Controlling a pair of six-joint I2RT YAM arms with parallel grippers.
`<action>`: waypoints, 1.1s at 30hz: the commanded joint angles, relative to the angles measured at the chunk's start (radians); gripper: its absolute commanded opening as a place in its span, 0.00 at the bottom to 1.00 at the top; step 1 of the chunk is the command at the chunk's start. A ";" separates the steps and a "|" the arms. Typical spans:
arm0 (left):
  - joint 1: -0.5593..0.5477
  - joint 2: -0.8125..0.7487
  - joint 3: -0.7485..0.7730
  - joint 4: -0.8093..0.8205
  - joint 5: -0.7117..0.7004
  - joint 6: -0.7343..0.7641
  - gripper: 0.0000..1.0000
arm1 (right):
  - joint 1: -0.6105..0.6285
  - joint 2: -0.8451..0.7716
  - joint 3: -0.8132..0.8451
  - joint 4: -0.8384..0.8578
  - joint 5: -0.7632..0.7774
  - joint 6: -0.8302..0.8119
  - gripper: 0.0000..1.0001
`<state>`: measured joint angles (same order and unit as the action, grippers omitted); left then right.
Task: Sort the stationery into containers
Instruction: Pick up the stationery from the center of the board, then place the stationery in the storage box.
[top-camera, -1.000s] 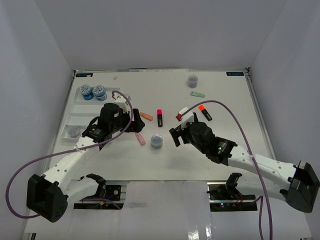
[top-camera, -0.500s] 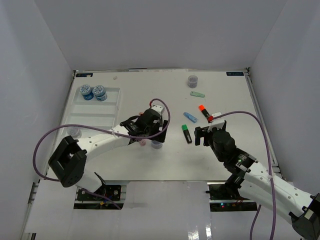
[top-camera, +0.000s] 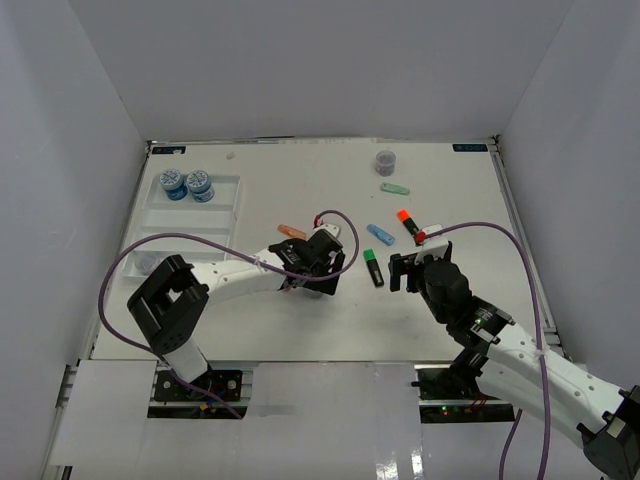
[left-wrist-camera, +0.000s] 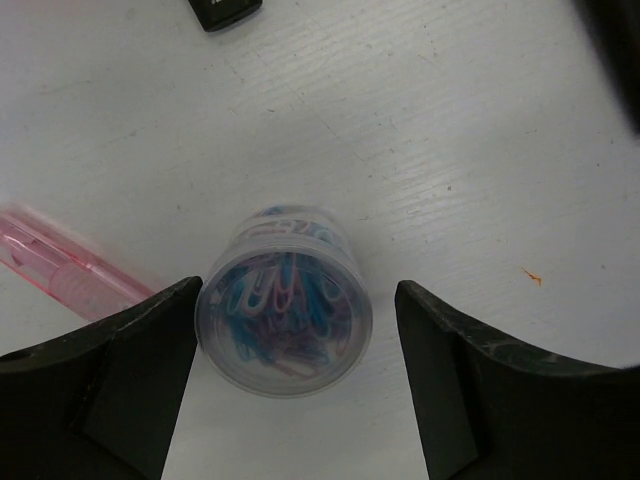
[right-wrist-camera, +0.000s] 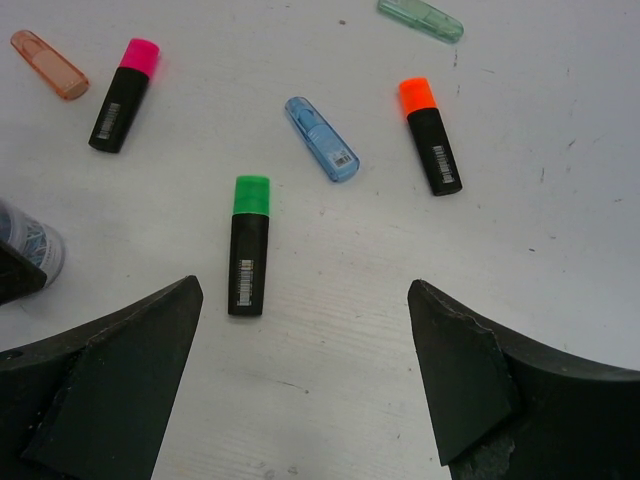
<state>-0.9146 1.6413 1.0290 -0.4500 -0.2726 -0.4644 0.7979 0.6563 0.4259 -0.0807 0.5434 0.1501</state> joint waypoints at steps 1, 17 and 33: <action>-0.012 0.005 0.039 -0.015 -0.030 -0.028 0.86 | -0.006 -0.007 -0.016 0.022 0.004 0.009 0.90; 0.138 -0.218 0.040 -0.216 -0.228 -0.115 0.54 | -0.008 -0.052 -0.022 0.021 -0.022 0.012 0.90; 0.913 -0.449 -0.096 -0.148 -0.040 0.038 0.56 | -0.009 -0.112 -0.047 0.035 -0.080 0.014 0.90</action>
<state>-0.0353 1.1999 0.9543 -0.6418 -0.3687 -0.4538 0.7929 0.5632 0.3885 -0.0799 0.4755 0.1513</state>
